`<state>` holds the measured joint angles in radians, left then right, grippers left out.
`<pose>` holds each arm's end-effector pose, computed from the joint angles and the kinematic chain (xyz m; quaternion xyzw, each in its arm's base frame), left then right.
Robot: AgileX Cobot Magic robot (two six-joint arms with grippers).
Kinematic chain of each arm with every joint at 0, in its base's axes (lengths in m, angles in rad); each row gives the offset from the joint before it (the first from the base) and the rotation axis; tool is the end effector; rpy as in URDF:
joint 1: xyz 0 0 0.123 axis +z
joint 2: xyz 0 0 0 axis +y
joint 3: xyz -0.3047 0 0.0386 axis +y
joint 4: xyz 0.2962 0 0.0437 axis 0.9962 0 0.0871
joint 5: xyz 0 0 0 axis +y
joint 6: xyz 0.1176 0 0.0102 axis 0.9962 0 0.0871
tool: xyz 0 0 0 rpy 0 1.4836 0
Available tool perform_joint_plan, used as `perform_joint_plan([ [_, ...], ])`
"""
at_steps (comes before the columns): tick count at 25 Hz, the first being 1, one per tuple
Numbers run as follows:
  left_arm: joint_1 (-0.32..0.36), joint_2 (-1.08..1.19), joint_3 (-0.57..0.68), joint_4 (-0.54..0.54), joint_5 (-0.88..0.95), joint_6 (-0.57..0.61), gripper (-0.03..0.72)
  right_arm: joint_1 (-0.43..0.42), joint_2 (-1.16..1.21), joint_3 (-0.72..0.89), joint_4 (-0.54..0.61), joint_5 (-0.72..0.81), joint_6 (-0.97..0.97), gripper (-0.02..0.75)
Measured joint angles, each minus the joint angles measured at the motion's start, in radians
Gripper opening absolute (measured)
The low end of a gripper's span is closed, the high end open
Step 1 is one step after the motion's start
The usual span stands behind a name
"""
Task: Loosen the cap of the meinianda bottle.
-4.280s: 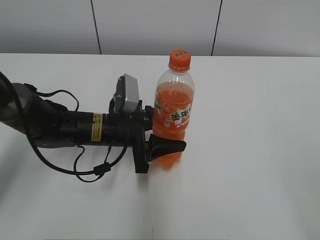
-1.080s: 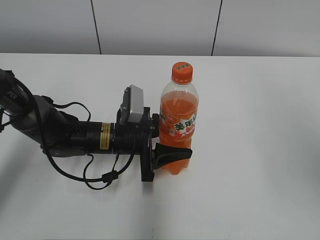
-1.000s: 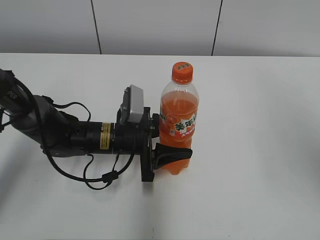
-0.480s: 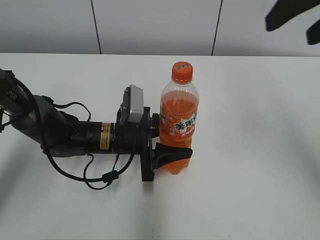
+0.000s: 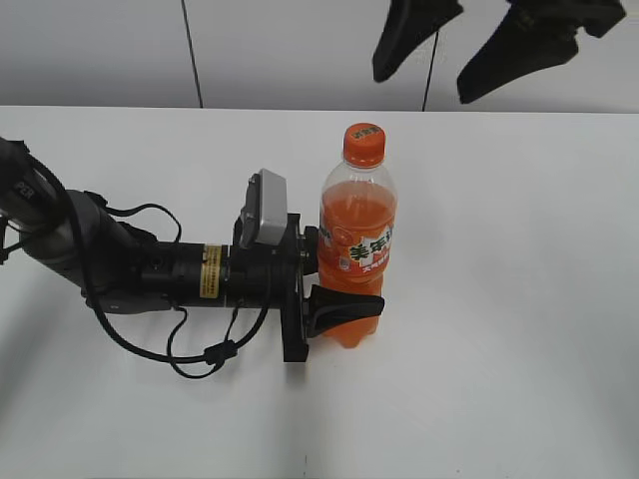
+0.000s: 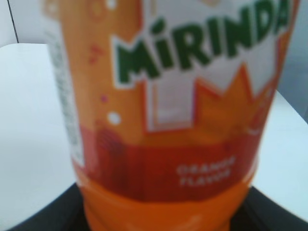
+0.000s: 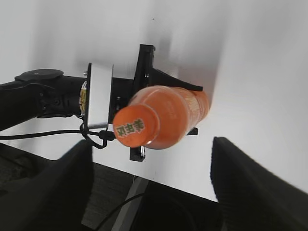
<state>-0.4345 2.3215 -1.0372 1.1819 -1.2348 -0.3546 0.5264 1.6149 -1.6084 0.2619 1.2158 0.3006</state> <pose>0.3333 -0.2683 0.0268 0.5289 0.5553 -0.4446 0.4628 0.3296 0.2247 0.3642 -0.0913 0.9639 0.2046 0.1442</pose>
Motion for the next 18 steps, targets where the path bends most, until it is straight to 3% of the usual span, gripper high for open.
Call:
perform_joint_plan([
  [13, 0.000, 0.000, 0.000, 0.000, 0.000, 0.001, 0.397, 0.064, 0.104, -0.042, -0.025, 0.000, 0.032, 0.564],
  [18, 0.000, 0.000, 0.000, 0.002, 0.000, 0.001, 0.397, 0.065, 0.104, -0.043, -0.041, 0.000, 0.037, 0.520],
])
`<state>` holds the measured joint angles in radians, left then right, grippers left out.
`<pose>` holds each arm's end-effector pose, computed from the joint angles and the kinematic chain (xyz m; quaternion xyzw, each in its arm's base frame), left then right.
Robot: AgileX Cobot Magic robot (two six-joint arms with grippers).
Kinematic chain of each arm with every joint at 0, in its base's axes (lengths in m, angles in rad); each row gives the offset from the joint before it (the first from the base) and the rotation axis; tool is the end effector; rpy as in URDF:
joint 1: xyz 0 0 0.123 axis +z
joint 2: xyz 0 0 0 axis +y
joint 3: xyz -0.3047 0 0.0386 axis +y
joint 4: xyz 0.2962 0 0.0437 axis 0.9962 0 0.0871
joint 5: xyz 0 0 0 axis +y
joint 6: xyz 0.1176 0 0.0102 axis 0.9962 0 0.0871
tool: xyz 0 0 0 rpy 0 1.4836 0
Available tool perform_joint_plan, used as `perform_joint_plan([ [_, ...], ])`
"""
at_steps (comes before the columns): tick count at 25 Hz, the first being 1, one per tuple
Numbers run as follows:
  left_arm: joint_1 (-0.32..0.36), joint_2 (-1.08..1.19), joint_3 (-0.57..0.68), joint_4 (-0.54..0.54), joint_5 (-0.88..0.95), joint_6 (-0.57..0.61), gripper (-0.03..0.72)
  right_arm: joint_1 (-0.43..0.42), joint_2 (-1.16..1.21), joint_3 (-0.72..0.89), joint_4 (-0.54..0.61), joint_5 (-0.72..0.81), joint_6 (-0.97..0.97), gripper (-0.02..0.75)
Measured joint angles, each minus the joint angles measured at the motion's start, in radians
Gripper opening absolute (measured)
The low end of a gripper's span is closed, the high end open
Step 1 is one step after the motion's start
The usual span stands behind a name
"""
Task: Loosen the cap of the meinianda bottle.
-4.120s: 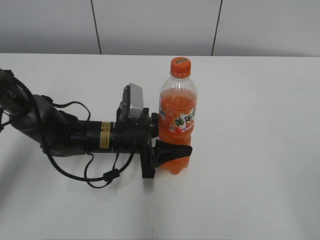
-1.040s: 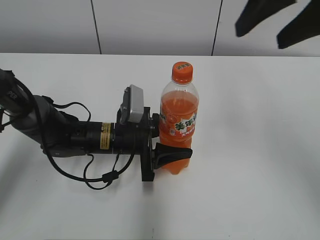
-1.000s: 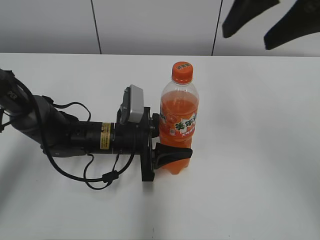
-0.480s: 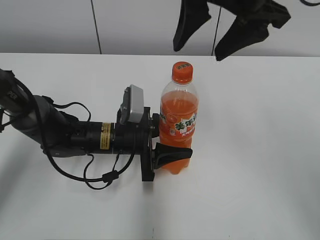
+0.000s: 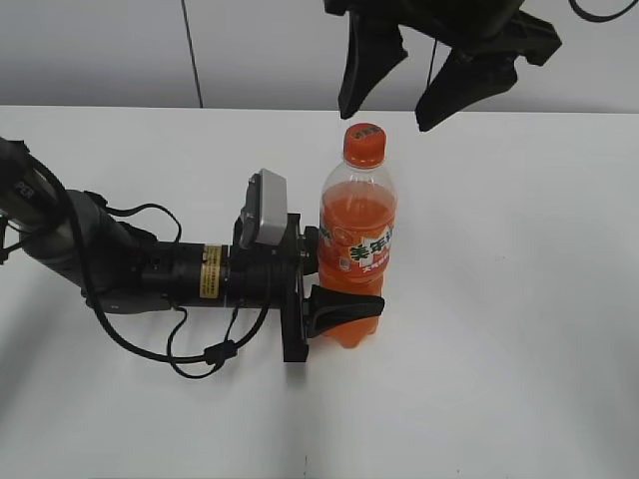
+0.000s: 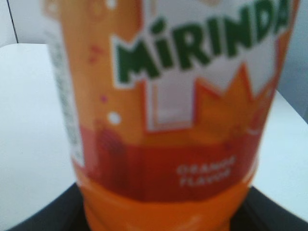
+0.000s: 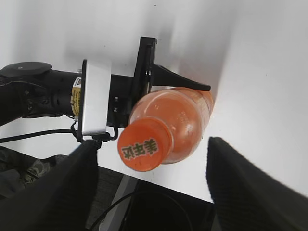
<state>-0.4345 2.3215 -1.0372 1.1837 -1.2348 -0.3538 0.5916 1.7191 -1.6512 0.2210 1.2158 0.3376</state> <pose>0.3331 -0.2683 0.0267 0.5298 0.5547 -0.4446 0.4625 0.3390 0.2570 0.3349 -0.1054 0.9710 0.1801 0.1166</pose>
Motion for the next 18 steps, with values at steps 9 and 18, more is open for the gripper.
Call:
perform_joint_plan([
  [9, 0.000, 0.000, 0.000, 0.000, 0.000, 0.000, 0.397, 0.010, 0.021, -0.001, -0.005, 0.000, 0.002, 0.509],
  [18, 0.000, 0.000, 0.000, 0.000, 0.000, 0.001, 0.397, 0.043, 0.029, -0.001, -0.028, 0.001, 0.002, 0.504],
])
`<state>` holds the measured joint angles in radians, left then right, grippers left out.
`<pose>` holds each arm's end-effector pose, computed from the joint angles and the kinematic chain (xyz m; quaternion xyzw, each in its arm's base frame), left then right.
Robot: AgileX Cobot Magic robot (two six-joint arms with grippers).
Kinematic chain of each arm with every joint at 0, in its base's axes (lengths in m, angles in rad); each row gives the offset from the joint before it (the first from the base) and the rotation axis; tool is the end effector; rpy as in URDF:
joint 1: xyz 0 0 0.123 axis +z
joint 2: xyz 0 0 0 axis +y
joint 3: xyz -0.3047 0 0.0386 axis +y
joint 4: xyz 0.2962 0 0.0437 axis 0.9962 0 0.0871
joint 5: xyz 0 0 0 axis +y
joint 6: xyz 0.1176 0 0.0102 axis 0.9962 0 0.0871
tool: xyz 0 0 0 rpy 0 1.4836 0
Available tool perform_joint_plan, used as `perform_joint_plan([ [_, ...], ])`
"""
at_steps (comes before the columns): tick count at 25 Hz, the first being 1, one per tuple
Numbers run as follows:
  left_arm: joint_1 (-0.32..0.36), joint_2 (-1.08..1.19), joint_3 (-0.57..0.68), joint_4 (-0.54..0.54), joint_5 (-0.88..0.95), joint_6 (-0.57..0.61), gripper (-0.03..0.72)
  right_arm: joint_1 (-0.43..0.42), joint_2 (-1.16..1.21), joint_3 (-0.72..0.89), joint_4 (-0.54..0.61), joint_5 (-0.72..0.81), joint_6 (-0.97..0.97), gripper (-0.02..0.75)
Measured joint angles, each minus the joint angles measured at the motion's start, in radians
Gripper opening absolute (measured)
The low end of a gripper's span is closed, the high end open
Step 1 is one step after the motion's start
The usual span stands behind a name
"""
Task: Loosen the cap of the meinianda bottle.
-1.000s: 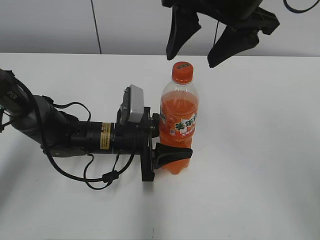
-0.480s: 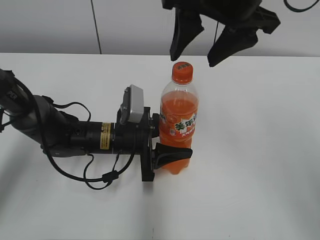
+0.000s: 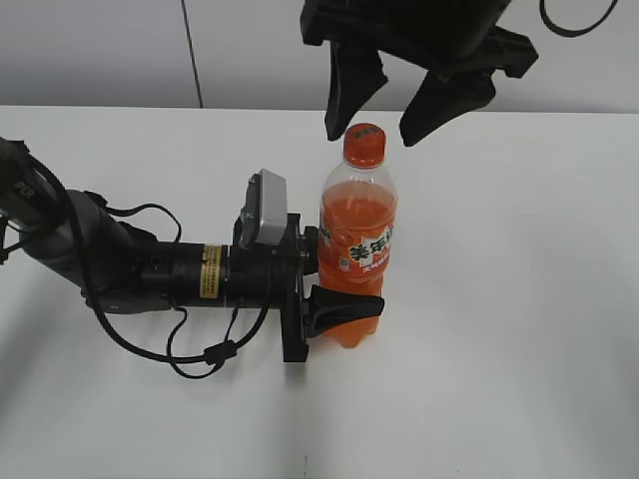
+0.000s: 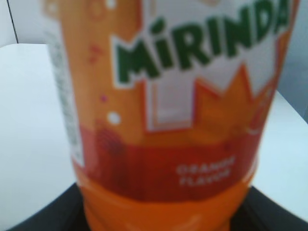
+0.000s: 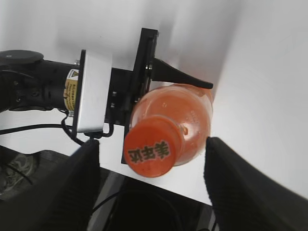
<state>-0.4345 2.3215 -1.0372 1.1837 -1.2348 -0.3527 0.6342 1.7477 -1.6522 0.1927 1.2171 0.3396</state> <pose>0.3331 -0.2683 0.0267 0.5301 0.5545 -0.4443 0.4628 0.3343 0.2722 0.3224 -0.1268 0.9725 0.1637 0.1069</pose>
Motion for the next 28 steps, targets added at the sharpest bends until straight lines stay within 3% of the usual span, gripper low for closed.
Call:
perform_joint_plan([
  [6, 0.000, 0.000, 0.000, 0.000, 0.000, 0.001, 0.397, 0.025, 0.004, -0.021, -0.060, 0.000, 0.000, 0.503],
  [21, 0.000, 0.000, 0.000, 0.000, 0.000, 0.001, 0.397, 0.049, 0.054, -0.044, -0.083, 0.000, -0.022, 0.496],
  [28, 0.000, 0.000, 0.000, 0.000, 0.000, 0.001, 0.397, 0.049, 0.054, -0.044, -0.111, -0.001, -0.043, 0.433],
])
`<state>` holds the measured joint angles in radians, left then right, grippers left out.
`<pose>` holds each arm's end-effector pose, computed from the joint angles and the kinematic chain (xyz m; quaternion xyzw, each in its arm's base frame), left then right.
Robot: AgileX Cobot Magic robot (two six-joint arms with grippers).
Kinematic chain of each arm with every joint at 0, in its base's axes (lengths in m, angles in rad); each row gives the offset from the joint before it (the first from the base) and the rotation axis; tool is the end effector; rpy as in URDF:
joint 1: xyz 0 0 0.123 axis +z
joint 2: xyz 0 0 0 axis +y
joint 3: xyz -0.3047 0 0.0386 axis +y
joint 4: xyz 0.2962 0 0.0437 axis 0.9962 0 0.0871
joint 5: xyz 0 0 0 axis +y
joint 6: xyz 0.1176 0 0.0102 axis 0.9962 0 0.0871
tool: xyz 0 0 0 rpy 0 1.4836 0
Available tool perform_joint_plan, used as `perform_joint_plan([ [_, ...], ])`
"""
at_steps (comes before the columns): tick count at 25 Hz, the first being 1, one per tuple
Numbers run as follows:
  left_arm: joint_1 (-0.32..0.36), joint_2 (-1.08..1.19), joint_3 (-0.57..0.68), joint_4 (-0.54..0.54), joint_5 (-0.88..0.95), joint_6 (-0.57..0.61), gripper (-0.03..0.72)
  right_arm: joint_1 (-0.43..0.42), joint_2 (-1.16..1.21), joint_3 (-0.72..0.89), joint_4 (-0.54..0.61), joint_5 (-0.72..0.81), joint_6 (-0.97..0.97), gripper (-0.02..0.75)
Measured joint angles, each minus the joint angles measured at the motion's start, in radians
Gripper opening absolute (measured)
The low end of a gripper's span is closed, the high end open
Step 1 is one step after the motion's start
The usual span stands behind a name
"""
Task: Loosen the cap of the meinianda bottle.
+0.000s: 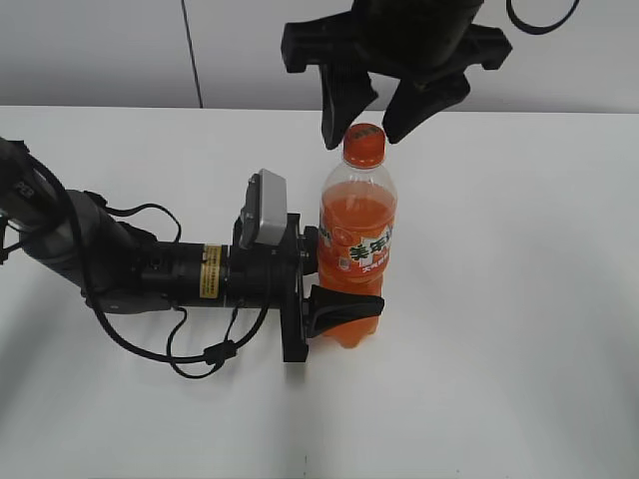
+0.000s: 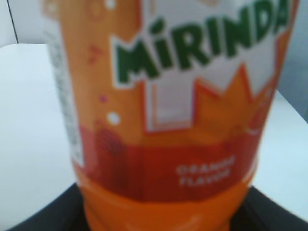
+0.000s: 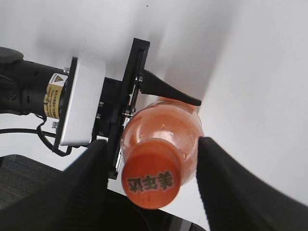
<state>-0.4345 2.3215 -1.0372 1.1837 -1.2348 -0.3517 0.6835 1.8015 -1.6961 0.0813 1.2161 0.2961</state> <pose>0.3331 -0.2683 0.0267 0.5304 0.5542 -0.4441 0.4630 0.3396 0.2882 0.3120 -0.1822 0.9681 0.1140 0.1289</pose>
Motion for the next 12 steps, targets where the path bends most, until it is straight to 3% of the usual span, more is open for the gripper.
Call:
perform_joint_plan([
  [12, 0.000, 0.000, 0.000, 0.000, 0.000, 0.000, 0.397, 0.000, 0.000, 0.000, 0.018, 0.001, -0.031, 0.388],
])
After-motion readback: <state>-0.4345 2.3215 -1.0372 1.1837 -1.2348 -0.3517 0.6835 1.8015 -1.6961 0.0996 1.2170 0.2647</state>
